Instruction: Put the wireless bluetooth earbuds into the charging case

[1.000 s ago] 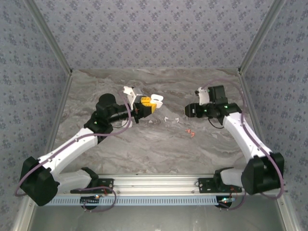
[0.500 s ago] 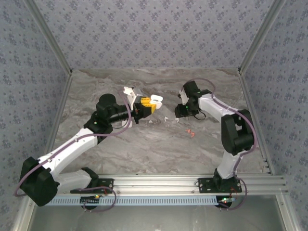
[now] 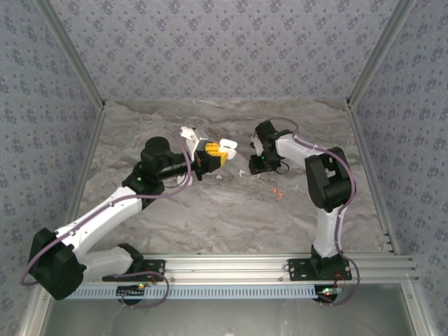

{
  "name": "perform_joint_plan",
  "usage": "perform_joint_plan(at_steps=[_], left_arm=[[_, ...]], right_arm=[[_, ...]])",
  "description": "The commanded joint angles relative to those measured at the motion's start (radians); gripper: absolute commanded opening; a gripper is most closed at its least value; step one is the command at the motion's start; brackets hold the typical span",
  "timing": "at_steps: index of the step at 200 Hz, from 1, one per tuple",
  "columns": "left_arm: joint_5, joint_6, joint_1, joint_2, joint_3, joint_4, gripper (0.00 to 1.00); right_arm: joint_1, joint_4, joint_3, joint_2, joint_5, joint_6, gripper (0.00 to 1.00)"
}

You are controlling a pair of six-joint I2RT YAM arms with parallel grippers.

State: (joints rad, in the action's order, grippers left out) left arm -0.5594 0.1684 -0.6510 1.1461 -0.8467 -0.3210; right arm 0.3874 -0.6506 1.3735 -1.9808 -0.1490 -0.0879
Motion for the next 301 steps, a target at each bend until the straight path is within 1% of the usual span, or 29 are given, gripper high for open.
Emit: perform_joint_plan(at_steps=[1, 76, 95, 120, 147, 181, 205, 254, 268, 301], left_arm=[[0.004, -0.019, -0.005, -0.025, -0.011, -0.006, 0.0], [0.004, -0.014, -0.007, -0.022, -0.016, 0.002, 0.0], [0.004, -0.013, -0.009, -0.019, -0.019, 0.003, 0.0], [0.004, -0.015, -0.01, -0.018, -0.023, 0.005, 0.0], [0.004, -0.015, -0.011, -0.014, -0.023, 0.008, 0.0], [0.005, -0.004, -0.011, -0.016, -0.009, -0.002, 0.0], [-0.001, 0.032, -0.011, -0.011, 0.014, -0.051, 0.0], [-0.023, 0.095, -0.011, 0.033, 0.036, -0.149, 0.0], [-0.033, 0.116, -0.012, 0.052, 0.035, -0.175, 0.0], [-0.061, 0.154, -0.011, 0.097, 0.023, -0.216, 0.0]], right_arm=[[0.007, -0.049, 0.025, -0.022, 0.003, 0.016, 0.4], [0.013, -0.034, 0.023, -0.044, 0.002, 0.026, 0.33], [0.013, -0.038, 0.029, -0.043, 0.001, 0.033, 0.29], [0.016, -0.044, 0.024, -0.011, 0.009, 0.041, 0.26], [0.015, -0.041, -0.008, 0.064, 0.029, 0.056, 0.25], [0.019, -0.016, -0.082, 0.237, 0.04, 0.094, 0.24], [0.029, 0.004, -0.138, 0.422, 0.026, 0.144, 0.24], [0.047, 0.046, -0.172, 0.73, -0.065, 0.256, 0.23], [0.054, 0.089, -0.21, 0.803, -0.087, 0.279, 0.23], [0.087, 0.15, -0.208, 0.918, -0.125, 0.33, 0.23]])
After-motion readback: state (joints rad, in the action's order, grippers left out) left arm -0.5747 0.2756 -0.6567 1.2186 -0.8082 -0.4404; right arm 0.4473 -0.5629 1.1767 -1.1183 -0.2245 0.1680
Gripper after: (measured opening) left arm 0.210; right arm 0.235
